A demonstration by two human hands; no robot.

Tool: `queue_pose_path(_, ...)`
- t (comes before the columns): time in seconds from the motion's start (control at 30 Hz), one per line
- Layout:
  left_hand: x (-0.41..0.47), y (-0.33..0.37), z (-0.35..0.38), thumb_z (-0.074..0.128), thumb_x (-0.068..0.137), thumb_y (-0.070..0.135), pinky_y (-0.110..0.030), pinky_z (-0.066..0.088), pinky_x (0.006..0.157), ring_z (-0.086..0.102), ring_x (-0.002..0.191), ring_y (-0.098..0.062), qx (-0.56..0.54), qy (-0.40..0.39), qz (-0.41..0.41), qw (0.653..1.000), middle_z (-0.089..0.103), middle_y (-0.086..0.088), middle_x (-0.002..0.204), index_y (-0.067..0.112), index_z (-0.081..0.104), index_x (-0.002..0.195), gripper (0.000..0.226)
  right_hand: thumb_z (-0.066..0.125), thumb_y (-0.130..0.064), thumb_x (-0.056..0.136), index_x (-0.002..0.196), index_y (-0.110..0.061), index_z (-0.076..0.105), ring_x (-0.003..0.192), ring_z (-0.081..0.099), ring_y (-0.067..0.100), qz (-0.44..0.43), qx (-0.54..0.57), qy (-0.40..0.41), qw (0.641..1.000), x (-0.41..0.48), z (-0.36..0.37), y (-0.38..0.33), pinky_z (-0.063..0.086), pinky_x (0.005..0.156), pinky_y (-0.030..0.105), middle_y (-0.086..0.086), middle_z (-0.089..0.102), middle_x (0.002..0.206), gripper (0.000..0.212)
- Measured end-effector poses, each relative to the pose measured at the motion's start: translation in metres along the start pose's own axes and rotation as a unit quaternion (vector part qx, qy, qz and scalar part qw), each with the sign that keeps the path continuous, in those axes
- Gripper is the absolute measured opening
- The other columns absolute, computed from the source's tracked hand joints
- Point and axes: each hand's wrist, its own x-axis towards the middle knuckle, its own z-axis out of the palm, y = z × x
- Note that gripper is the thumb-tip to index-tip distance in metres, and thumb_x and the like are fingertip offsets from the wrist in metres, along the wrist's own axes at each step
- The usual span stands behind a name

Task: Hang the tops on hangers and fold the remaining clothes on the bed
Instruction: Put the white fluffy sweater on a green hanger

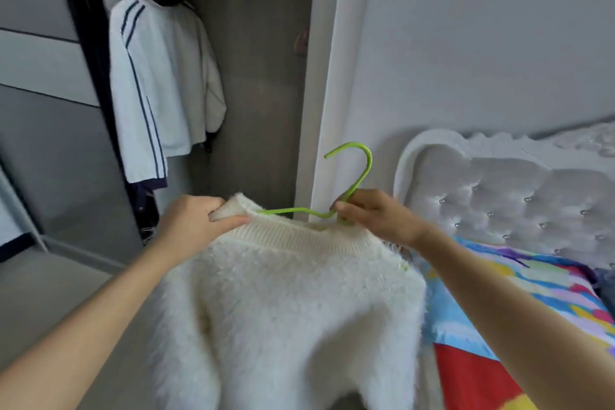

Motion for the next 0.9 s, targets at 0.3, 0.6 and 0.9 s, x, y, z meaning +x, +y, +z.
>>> queue_pose_path(0.3,0.025,-0.121,-0.077,0.042,0.057,0.073,-0.024,0.019,0.047,0.035,0.049,-0.008,0.069,0.002,0.002,0.998,0.024,0.001,0.042,0.017,0.023,0.051,0.06,0.043,-0.016,0.099,0.075,-0.001,0.056,0.062,0.056,0.013,-0.069,0.036,-0.069,0.995,0.148,0.115,-0.09,0.05,0.074,0.03,0.001,0.059,0.065,0.031)
queue_pose_path(0.6,0.05,-0.215,-0.151,0.058,0.052,0.076,-0.025,0.023,0.046,0.028,0.046,-0.012,0.097,0.001,-0.132,0.986,0.034,0.006,0.044,0.017,0.037,0.053,0.063,0.04,-0.011,0.1,0.076,0.0,0.054,0.042,0.049,0.003,-0.064,0.105,-0.141,0.982,0.232,0.157,-0.121,0.04,0.047,0.013,-0.007,0.055,0.048,0.029)
queue_pose_path(0.9,0.116,-0.285,-0.182,0.063,0.05,0.076,-0.034,0.029,0.102,0.033,0.123,-0.025,0.174,-0.082,-0.166,0.967,0.044,-0.002,0.136,0.033,0.036,0.141,0.105,0.045,-0.015,0.098,0.083,-0.007,0.059,0.046,0.049,0.007,-0.027,0.182,-0.079,0.98,0.346,0.157,-0.118,0.049,0.049,0.017,0.007,0.053,0.058,0.022)
